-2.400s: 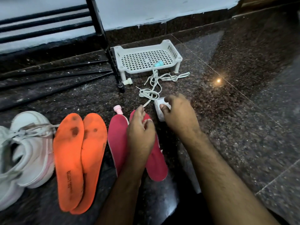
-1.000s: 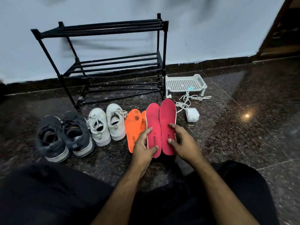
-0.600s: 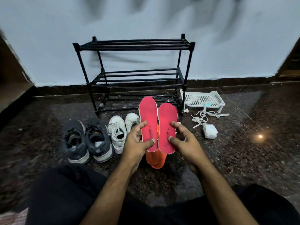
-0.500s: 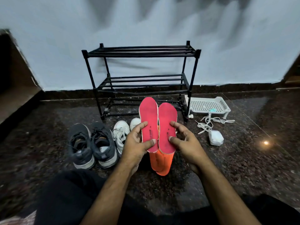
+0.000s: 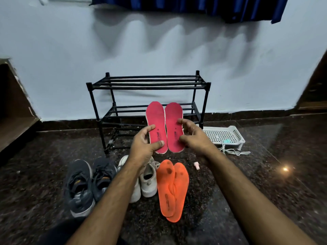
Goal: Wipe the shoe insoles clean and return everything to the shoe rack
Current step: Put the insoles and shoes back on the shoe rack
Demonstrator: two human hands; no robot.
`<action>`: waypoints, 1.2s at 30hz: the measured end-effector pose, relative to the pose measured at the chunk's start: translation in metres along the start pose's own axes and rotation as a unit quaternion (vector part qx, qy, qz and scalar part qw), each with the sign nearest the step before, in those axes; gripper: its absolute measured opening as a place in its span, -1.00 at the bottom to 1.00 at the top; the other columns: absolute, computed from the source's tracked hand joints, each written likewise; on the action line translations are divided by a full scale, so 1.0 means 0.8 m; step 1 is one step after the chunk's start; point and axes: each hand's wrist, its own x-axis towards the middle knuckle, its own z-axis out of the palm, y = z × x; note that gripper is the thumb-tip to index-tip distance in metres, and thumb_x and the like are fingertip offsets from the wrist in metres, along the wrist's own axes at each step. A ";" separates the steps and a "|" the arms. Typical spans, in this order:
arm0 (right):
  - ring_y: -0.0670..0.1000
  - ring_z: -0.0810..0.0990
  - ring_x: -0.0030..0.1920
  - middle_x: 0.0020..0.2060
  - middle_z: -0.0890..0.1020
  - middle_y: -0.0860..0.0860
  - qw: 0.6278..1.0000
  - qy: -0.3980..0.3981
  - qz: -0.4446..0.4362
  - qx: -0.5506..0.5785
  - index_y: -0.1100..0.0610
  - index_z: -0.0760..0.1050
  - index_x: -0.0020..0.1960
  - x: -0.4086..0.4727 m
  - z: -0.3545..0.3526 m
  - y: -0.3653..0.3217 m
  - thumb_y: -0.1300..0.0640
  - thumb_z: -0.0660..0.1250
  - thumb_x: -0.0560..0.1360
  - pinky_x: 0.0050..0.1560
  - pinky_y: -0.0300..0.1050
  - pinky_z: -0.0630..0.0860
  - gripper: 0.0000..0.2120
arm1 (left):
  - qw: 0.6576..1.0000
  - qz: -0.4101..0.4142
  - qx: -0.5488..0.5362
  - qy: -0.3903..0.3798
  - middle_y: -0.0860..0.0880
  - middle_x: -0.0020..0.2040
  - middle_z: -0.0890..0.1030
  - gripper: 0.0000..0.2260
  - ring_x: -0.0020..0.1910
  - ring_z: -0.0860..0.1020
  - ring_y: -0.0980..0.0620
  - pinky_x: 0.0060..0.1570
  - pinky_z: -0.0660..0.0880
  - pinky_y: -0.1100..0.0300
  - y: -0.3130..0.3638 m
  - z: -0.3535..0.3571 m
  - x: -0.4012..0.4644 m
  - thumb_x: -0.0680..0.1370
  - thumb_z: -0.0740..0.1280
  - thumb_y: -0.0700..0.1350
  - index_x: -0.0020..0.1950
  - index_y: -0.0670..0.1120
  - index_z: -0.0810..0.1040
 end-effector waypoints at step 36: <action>0.00 0.61 0.05 0.10 0.53 0.02 0.957 0.217 -0.034 -0.192 0.02 0.55 0.18 0.187 -0.028 0.155 0.07 0.32 0.55 0.19 0.01 0.58 -0.78 | 0.953 0.038 0.296 0.043 -0.19 0.54 0.21 -0.52 0.18 0.58 -0.11 -0.25 0.68 0.03 -0.145 0.067 0.205 0.63 0.32 0.02 0.50 -0.11 0.34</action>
